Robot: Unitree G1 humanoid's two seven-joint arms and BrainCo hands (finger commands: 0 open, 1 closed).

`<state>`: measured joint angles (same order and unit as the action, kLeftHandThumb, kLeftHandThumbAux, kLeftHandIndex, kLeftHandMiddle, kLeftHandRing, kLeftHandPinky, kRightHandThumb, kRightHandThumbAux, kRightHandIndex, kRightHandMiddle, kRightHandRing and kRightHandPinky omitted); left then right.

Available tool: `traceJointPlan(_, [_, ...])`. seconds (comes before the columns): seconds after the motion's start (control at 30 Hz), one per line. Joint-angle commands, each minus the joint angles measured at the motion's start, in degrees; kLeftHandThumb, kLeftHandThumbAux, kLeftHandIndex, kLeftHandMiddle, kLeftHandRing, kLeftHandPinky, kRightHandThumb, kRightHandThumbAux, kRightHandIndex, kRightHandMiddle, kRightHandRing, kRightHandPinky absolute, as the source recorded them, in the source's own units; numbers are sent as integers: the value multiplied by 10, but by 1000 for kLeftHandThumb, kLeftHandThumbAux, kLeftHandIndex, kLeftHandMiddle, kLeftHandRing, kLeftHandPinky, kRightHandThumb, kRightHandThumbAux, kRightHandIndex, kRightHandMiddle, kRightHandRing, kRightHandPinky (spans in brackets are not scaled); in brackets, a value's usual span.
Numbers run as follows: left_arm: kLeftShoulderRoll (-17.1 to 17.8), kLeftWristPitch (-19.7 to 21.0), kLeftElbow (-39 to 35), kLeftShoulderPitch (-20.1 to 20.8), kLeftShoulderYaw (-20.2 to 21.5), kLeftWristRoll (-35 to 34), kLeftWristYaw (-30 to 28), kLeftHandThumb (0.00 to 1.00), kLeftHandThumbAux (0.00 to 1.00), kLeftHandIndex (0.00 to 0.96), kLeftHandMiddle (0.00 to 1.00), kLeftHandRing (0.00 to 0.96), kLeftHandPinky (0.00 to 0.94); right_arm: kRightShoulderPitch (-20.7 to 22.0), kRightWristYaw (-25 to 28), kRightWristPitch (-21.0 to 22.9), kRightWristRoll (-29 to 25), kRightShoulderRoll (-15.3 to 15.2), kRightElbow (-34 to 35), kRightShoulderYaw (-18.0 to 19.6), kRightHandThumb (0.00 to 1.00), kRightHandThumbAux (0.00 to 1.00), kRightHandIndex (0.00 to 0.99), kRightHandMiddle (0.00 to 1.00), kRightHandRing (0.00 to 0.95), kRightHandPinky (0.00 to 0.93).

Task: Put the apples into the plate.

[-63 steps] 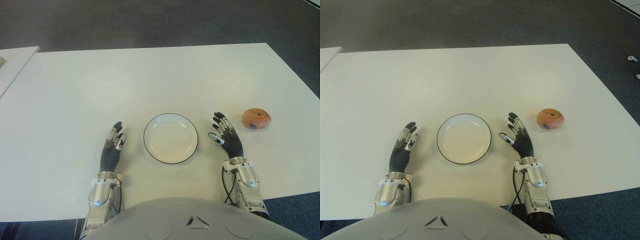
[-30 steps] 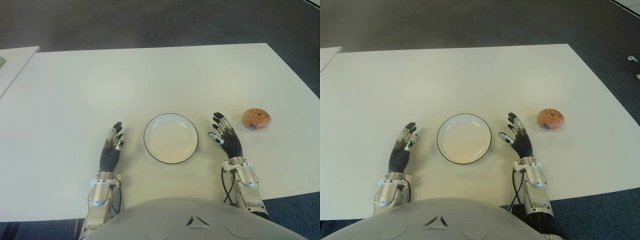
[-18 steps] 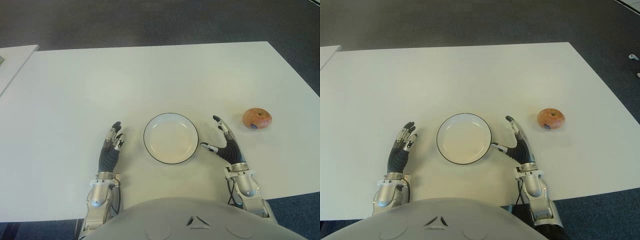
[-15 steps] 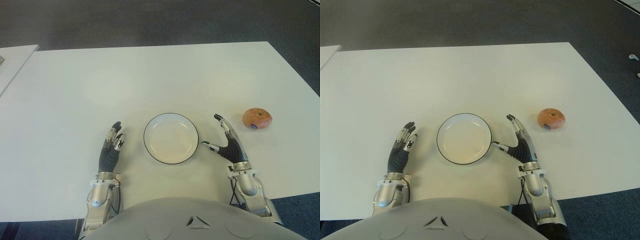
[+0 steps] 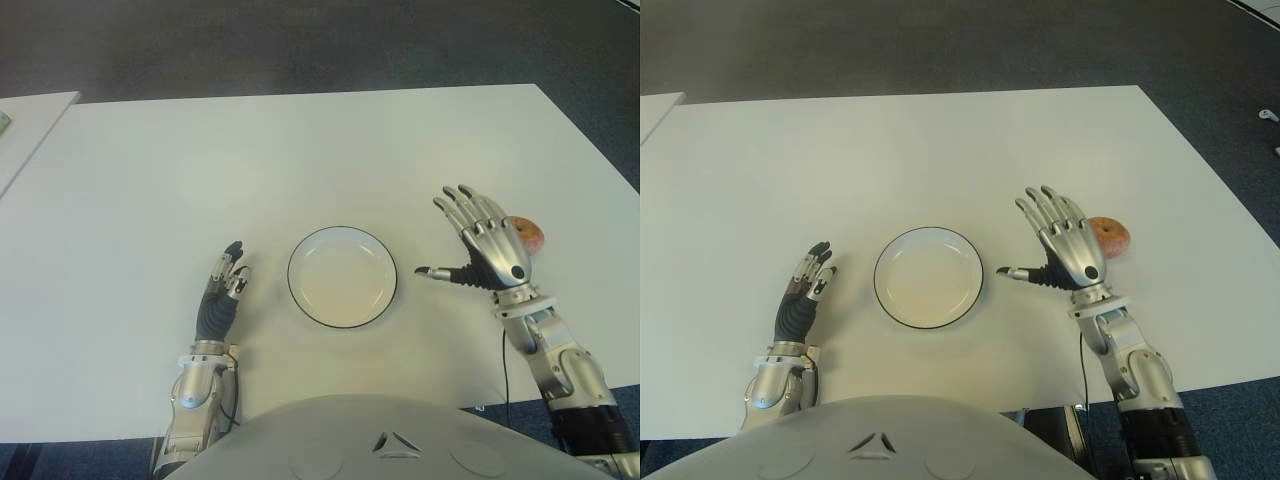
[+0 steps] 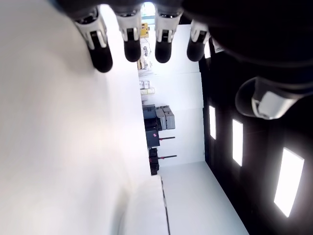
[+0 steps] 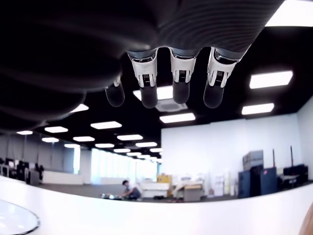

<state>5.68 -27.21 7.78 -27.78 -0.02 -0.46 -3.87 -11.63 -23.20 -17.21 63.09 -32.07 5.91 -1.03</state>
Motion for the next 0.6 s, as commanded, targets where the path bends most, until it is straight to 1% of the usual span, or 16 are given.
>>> traceJointPlan(0.03, [4,41,64,-19,2,-3,-13,49,371,0,0,0,0,16,13,22,10,-17,-19,-13,236,270,0,0,0,0])
traceJointPlan(0.13, [5,36,69,-17,2,-7,-17,51,370,0,0,0,0,31,19,28,1,-30,-38,-16,232,256,0,0,0,0])
traceJointPlan(0.23, [6,26,76,-17,5,-7,-21,50,371,0,0,0,0,51,27,29,-14,-48,-69,-13,252,233,0,0,0,0])
traceJointPlan(0.4, [9,19,79,-18,9,-10,-29,46,376,0,0,0,0,64,31,30,-29,-65,-93,-13,281,214,0,0,0,0])
traceJointPlan(0.6, [13,14,85,-17,15,-11,-33,49,372,0,0,0,0,78,27,23,-57,-96,-140,-7,291,197,0,0,0,0])
